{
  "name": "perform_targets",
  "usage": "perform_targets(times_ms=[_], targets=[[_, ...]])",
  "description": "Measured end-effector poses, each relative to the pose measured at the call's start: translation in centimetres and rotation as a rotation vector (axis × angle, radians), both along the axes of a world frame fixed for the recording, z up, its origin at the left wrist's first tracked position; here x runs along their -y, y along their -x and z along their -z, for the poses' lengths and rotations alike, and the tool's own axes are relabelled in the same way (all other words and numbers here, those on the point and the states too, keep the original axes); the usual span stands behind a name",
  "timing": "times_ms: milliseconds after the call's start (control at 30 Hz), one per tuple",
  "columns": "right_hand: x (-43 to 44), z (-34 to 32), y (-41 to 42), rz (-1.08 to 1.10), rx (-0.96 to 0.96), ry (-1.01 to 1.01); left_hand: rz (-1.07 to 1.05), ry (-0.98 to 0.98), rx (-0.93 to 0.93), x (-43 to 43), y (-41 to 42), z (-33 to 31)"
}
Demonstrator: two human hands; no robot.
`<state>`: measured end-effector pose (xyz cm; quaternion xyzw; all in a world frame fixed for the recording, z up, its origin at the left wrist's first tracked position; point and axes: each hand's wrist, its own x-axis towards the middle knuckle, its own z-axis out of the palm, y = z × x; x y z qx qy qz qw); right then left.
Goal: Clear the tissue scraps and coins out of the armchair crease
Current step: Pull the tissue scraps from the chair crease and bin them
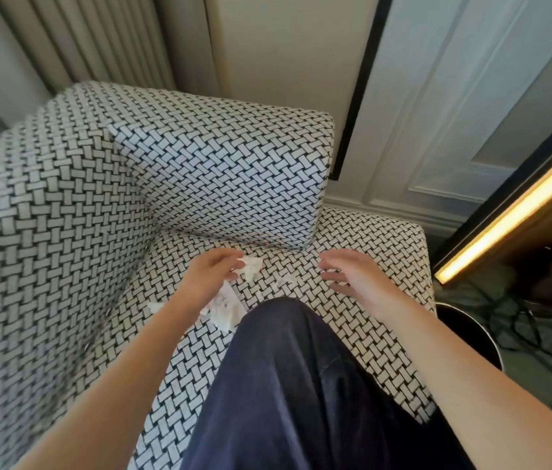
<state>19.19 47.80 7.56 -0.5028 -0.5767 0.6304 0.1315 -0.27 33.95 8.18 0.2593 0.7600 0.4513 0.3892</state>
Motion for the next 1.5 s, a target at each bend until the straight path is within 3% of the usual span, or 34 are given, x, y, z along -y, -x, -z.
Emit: perform_targets(times_ms=[267, 567, 700, 867, 1067, 1267, 1500], targets=[[2.5, 1.4, 8.8, -0.408, 0.219, -0.234, -0.099, 0.096, 0.003, 5.0, 4.0, 2.8], [4.3, 6.8, 15.6, -0.672, 0.643, -0.445, -0.209, 0.102, 0.053, 8.4, 4.9, 4.7], [4.6, 7.8, 15.7, -0.762, 0.742, -0.620, -0.246, 0.108, 0.068, 9.4, 5.0, 5.5], [4.9, 8.0, 15.9, -0.789, 0.714, -0.824, -0.287, 0.102, 0.021, 10.0, 5.0, 6.6], [4.7, 7.7, 15.6, -0.803, 0.728, -0.789, -0.191, 0.140, -0.243, 9.5, 4.7, 8.0], [4.5, 6.8, 15.3, -0.583, 0.555, -0.797, 0.106, 0.339, -0.522, 7.8, 4.6, 9.4], [4.6, 6.0, 15.3, -0.400, 0.338, -0.864, 0.045, 0.298, -0.637, 5.8, 4.7, 10.2]])
